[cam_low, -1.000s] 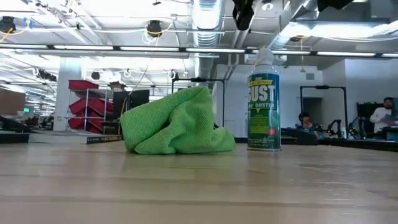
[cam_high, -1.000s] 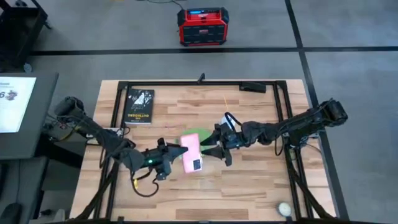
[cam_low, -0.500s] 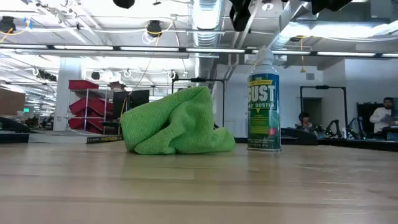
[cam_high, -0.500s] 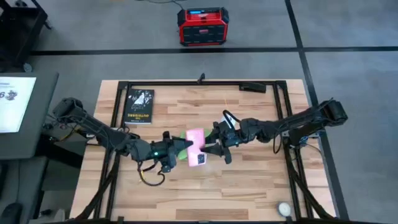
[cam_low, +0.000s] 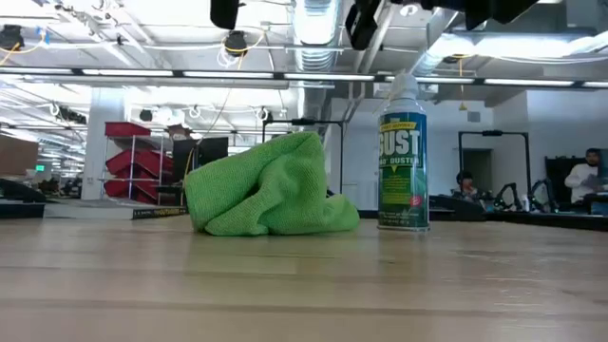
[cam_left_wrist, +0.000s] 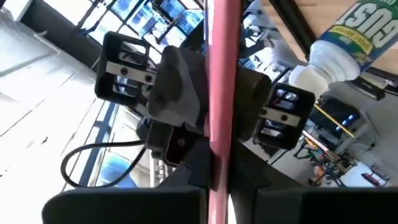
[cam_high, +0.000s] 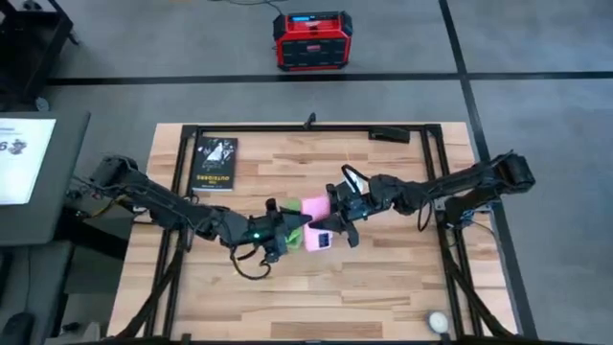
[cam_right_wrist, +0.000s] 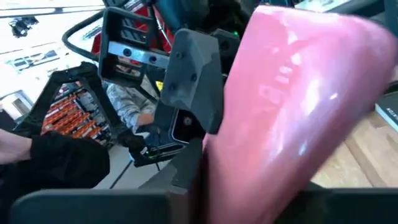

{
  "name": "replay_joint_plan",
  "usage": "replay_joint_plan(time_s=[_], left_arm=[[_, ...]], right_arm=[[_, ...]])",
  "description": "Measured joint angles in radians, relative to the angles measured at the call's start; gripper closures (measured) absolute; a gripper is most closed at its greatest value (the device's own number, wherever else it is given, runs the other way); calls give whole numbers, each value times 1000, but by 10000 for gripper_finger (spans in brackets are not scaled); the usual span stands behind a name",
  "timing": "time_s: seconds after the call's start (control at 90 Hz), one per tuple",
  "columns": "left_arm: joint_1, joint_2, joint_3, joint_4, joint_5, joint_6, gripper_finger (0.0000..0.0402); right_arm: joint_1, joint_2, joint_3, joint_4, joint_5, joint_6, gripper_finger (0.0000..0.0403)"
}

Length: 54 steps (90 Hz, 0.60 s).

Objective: Apply microfiber cloth
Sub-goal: Spray the pink cellphone using the spray bottle

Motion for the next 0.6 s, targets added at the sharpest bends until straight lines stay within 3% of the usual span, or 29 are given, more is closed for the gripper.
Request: replay_joint_plan(time_s=[0.089, 0.6], left_arm=[[-2, -3, -2, -3, 0, 30, 396], [-9, -13, -2, -4, -5, -65, 371]], right_arm=[[0, 0, 0, -21, 0, 0, 387], [1, -1, 3, -47, 0, -30, 388]])
